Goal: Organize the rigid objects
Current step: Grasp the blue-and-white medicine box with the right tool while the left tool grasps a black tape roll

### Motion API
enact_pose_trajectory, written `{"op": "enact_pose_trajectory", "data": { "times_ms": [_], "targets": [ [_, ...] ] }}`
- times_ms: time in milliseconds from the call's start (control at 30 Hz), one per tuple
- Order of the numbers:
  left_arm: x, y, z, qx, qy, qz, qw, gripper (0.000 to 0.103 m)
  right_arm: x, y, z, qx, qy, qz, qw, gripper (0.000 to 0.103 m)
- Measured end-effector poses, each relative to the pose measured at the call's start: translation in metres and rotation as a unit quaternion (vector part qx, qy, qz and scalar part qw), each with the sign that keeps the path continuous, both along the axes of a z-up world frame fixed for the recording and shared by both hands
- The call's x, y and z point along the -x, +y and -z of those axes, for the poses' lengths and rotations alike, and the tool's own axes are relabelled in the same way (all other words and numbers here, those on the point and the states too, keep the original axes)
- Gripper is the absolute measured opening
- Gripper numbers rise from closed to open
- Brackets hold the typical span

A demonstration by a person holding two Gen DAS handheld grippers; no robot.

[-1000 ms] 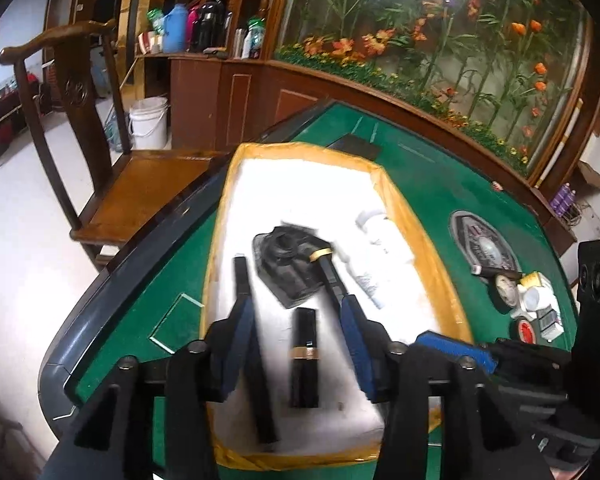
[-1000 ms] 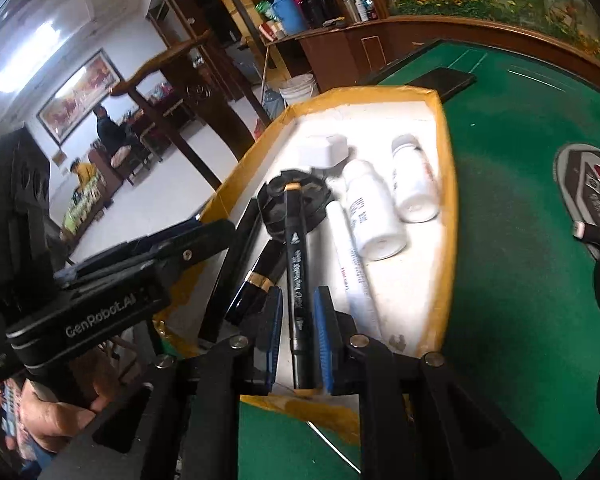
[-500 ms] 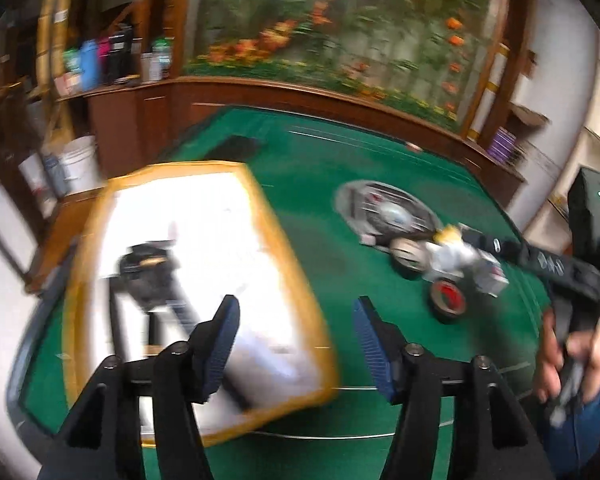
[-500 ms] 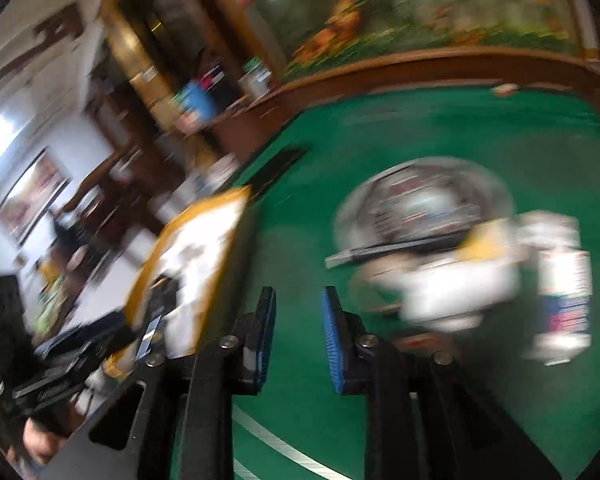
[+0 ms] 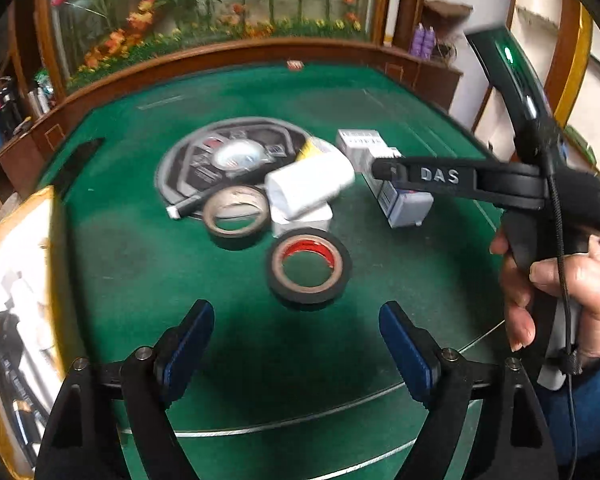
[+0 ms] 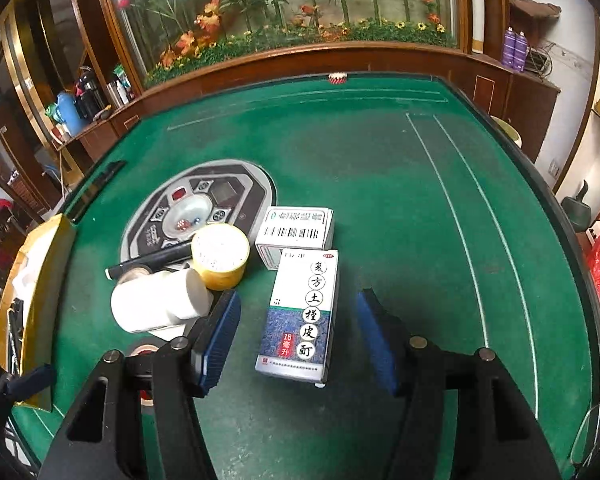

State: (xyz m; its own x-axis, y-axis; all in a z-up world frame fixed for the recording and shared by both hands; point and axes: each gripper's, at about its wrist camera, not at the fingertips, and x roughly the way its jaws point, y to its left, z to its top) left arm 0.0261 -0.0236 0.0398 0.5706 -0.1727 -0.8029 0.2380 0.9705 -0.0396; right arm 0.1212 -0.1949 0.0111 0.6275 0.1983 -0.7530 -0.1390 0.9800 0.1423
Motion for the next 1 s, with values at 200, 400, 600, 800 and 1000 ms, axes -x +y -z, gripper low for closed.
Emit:
{"op": "enact_pose_trajectory", "data": {
  "times_ms": [200, 400, 600, 800, 1000],
  "targets": [
    [-0.028, -0.005, 0.016, -0.004, 0.019, -0.022, 0.9996, 0.088, -0.005, -0.007, 0.014, -0.009, 0.021, 0.009, 1.000, 0.037],
    [-0.041, -0.017, 0.037, -0.019, 0.023, -0.023, 0.9993, 0.089, -0.001, -0.015, 0.009, -0.028, 0.019, 0.016, 0.999, 0.036],
    [-0.035, -0.018, 0.032, -0.015, 0.003, -0.010, 0.9998, 0.066, 0.003, -0.017, 0.002, -0.042, 0.009, 0.019, 0.999, 0.036],
    [-0.010, -0.011, 0.030, 0.007, 0.015, 0.006, 0.9998, 0.065, 0.007, -0.019, -0.002, -0.059, -0.001, 0.022, 0.998, 0.036],
    [0.015, -0.007, 0.027, 0.019, 0.020, 0.019, 0.9994, 0.066, 0.015, -0.017, -0.011, -0.087, -0.029, 0.014, 0.996, 0.036]
  ]
}}
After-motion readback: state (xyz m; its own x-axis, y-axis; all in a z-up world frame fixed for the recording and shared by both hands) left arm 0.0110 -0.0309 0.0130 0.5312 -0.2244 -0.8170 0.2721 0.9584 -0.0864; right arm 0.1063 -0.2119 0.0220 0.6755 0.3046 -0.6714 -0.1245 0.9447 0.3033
